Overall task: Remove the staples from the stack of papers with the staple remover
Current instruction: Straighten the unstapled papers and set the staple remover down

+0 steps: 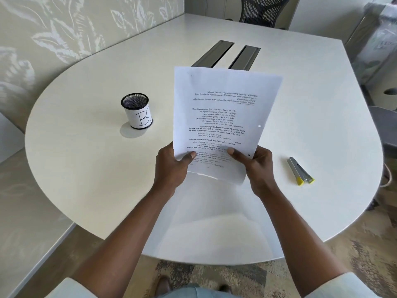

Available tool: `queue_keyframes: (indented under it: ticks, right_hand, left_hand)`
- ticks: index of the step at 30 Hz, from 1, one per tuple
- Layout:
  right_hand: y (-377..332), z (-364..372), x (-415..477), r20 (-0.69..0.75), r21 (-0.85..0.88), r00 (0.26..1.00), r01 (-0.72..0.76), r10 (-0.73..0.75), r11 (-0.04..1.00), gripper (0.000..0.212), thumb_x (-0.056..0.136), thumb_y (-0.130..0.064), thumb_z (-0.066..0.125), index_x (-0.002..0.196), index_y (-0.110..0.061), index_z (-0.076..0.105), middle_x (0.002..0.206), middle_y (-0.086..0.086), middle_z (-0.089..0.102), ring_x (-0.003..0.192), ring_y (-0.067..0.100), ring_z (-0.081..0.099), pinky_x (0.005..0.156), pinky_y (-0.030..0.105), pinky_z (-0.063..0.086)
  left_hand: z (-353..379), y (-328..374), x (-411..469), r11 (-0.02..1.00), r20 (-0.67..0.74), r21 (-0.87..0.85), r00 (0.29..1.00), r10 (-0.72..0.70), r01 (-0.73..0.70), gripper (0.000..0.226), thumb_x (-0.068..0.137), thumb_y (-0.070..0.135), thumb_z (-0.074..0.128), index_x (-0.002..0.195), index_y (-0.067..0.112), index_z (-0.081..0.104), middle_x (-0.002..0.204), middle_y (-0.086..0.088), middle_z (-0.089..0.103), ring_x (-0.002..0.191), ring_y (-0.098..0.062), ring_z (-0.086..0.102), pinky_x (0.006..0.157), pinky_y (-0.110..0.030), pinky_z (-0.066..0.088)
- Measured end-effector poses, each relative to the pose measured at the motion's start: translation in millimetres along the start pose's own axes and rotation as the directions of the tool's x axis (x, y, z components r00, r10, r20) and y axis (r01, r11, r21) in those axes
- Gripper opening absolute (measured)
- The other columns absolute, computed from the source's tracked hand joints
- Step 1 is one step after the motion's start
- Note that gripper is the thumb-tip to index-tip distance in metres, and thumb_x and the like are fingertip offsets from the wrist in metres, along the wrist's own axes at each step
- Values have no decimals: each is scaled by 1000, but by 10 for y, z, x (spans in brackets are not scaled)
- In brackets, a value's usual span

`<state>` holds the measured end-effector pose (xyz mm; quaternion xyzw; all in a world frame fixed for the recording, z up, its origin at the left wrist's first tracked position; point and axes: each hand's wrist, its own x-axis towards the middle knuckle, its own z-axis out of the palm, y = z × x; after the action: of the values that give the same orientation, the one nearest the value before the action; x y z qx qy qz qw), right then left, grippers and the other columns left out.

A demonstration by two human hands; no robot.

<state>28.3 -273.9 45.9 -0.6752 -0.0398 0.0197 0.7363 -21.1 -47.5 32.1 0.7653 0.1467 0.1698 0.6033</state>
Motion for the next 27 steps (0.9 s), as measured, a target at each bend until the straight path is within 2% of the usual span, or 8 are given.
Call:
queue_keyframes:
  ticks: [4,7,10,13,15,17,22,27]
  right_hand:
    - [-93,-39,63,12,17,997,72,-72,997,17,85,-14,91,102,-13,88,112,11,86,101,30,79,103,58,61]
    - [-152,-46,94,38,33,994,97,-98,995,18,87,-9,89,105,-10,87,114,13,85,103,32,80,106,62,60]
    - [-203,-59,107,74,34,991,111,-113,993,21,88,-6,87,108,-9,87,116,12,85,106,33,80,107,60,60]
    - [-219,-63,112,103,27,987,124,-126,992,22,87,-6,88,109,-9,87,117,11,85,113,36,80,109,59,60]
    - [-219,-53,108,111,23,987,118,-120,993,21,87,-4,88,106,-11,87,116,10,85,108,30,80,109,57,60]
    - [-204,-41,104,108,5,988,109,-109,994,19,87,-5,88,103,-14,88,115,8,86,104,26,80,108,56,61]
    - [-151,-8,55,66,1,993,96,-96,995,14,88,-7,89,98,-16,88,109,6,87,97,22,80,102,56,62]
    - [-178,38,47,31,-18,995,92,-91,996,11,90,-12,90,100,-16,89,110,6,87,100,27,81,100,57,64]
  left_hand:
    - [-57,75,-31,999,15,-46,1000,-5,6,26,89,11,87,104,32,83,92,24,84,88,-3,80,83,-25,62]
    - [-114,160,-2,995,48,-101,999,-9,13,35,84,6,89,93,39,82,90,24,85,86,-5,81,88,-31,64]
    - [-185,262,59,986,81,-165,997,8,5,35,82,-1,89,94,32,86,94,15,87,87,-8,82,91,-33,64]
    - [-281,323,134,967,183,-252,983,-2,49,30,82,-3,88,105,17,87,106,0,88,96,-20,83,95,-38,64]
    - [-314,315,190,963,257,-260,967,4,65,32,80,3,90,110,13,87,113,-6,87,107,-27,83,100,-41,63]
    - [-294,300,204,972,258,-231,966,13,49,34,78,12,90,112,16,86,115,-5,87,114,-29,82,104,-41,62]
    - [-127,230,129,993,149,-115,988,41,-24,25,93,9,85,106,29,82,91,24,85,89,1,80,89,-27,60]
    - [-27,256,48,991,54,-96,994,98,-92,26,98,10,81,105,35,79,87,33,81,86,9,78,82,-16,62]
